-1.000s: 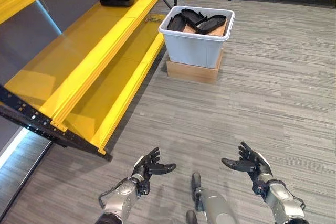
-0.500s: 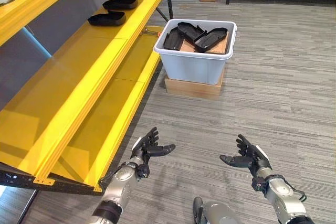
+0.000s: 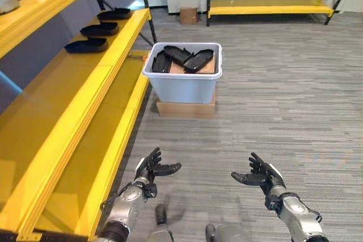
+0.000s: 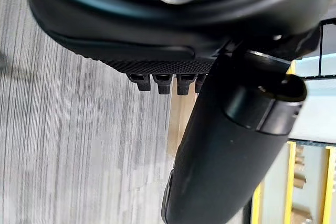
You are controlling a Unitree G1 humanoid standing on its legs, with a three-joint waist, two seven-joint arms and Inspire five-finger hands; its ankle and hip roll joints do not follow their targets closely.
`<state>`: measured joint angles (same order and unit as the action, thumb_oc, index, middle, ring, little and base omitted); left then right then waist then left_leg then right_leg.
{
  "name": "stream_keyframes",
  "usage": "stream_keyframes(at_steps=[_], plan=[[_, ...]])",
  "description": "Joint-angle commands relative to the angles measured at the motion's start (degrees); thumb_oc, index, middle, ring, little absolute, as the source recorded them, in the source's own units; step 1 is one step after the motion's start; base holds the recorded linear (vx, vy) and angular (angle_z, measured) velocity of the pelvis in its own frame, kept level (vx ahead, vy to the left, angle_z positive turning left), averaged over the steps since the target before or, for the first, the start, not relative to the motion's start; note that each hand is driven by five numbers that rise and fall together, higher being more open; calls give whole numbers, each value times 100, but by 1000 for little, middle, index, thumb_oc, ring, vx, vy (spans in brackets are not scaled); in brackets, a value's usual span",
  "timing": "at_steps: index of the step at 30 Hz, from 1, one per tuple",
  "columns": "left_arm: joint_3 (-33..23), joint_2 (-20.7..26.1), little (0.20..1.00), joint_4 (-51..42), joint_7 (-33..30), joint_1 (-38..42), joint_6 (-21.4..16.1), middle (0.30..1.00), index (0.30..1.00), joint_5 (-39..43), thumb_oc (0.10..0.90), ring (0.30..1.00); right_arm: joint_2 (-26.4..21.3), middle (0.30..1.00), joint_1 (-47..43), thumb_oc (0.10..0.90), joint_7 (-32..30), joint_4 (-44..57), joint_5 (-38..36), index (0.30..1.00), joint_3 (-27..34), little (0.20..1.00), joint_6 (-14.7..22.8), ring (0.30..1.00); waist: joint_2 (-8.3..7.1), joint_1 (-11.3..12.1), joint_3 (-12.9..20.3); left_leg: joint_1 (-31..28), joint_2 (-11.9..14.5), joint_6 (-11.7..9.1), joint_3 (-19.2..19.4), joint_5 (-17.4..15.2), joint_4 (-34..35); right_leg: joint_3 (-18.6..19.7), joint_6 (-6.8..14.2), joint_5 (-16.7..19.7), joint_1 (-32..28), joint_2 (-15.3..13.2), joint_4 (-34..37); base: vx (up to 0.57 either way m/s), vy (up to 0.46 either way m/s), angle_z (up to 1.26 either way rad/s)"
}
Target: Move parts from the plastic box to the shelf.
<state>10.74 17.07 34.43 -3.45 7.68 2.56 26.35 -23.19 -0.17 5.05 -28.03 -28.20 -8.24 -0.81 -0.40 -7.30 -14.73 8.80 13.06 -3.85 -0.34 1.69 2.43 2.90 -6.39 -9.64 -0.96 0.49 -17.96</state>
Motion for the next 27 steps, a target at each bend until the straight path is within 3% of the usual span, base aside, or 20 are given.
stream_keyframes(at_steps=[1, 6, 9, 10, 11, 14, 16, 18, 22, 27], plan=[[-320, 109, 1000, -481, -218, 231, -780, 1000, 1000, -142, 900, 1000, -273, 1000, -629, 900, 345, 14, -108, 1000, -215, 1000, 184, 1000, 95, 39, 133, -303, 59, -9, 138, 296, 107, 84, 515, -490, -382, -202, 54, 323, 312, -67], [-97, 192, 1000, -589, -340, 369, -799, 1000, 1000, -708, 900, 1000, -160, 1000, -677, 900, 355, -157, -207, 1000, -323, 1000, 301, 1000, 330, 38, 102, -400, -57, -112, -6, 266, -348, 134, 540, -736, -67, -210, -541, 248, 207, -58], [218, 361, 1000, -641, -197, 692, -700, 1000, 1000, -826, 900, 1000, -82, 1000, -674, 900, 170, 14, -215, 1000, -432, 1000, 331, 1000, 416, 35, 154, -381, -385, -64, 1, 35, -639, 53, 705, -627, 76, -402, -469, 153, 129, -42], [218, 361, 1000, -641, -197, 692, -700, 1000, 1000, -826, 900, 1000, -82, 1000, -674, 900, 170, 14, -215, 1000, -432, 1000, 331, 1000, 416, 35, 154, -381, -385, -64, 1, 35, -639, 53, 705, -628, 77, -402, -469, 149, 165, 6], [367, 383, 1000, -538, -289, 873, -801, 1000, 1000, -891, 900, 1000, -51, 1000, -693, 900, 59, 99, -222, 1000, -502, 1000, 361, 1000, 434, 18, 114, -361, -567, 3, 45, -134, -772, 23, 782, -527, 183, -529, -417, 133, 141, 21], [493, 393, 1000, -504, -427, 1019, -798, 1000, 1000, -892, 900, 1000, -43, 1000, -745, 900, -64, 153, -173, 1000, -582, 1000, 404, 1000, 421, 10, 75, -302, -690, 67, 97, -272, -914, 45, 838, -434, 233, -622, -322, 119, 96, 2], [564, 374, 1000, -443, -502, 1158, -740, 1000, 1000, -998, 900, 1000, -24, 1000, -796, 900, -454, 215, 261, 1000, -633, 1000, 584, 1000, 359, 42, 56, -115, -824, 165, 120, -442, -1191, 38, 906, -329, 194, -738, -112, 130, 44, -16], [620, 398, 1000, -449, -417, 1244, -715, 1000, 1000, -1041, 900, 1000, -36, 1000, -857, 900, -721, 207, 233, 1000, -633, 1000, 726, 1000, 311, 91, 35, -9, -868, 224, 114, -514, -1321, 39, 945, -277, 179, -790, -26, 88, -7, -17], [657, 419, 1000, -514, -310, 1280, -622, 1000, 1000, -913, 900, 1000, -44, 1000, -886, 900, -820, 343, 247, 1000, -527, 1000, 905, 1000, 240, 153, -15, 147, -900, 288, 125, -630, -1579, 7, 1010, -212, 141, -903, 52, 86, 17, -14], [608, 432, 1000, -633, -142, 1200, -612, 1000, 1000, -963, 900, 1000, -89, 1000, -878, 900, -743, 460, 494, 1000, -427, 1000, 868, 1000, 141, 260, 31, 373, -973, 365, 138, -860, -2075, -72, 1052, -236, -89, -1055, 118, 131, 96, -6]])
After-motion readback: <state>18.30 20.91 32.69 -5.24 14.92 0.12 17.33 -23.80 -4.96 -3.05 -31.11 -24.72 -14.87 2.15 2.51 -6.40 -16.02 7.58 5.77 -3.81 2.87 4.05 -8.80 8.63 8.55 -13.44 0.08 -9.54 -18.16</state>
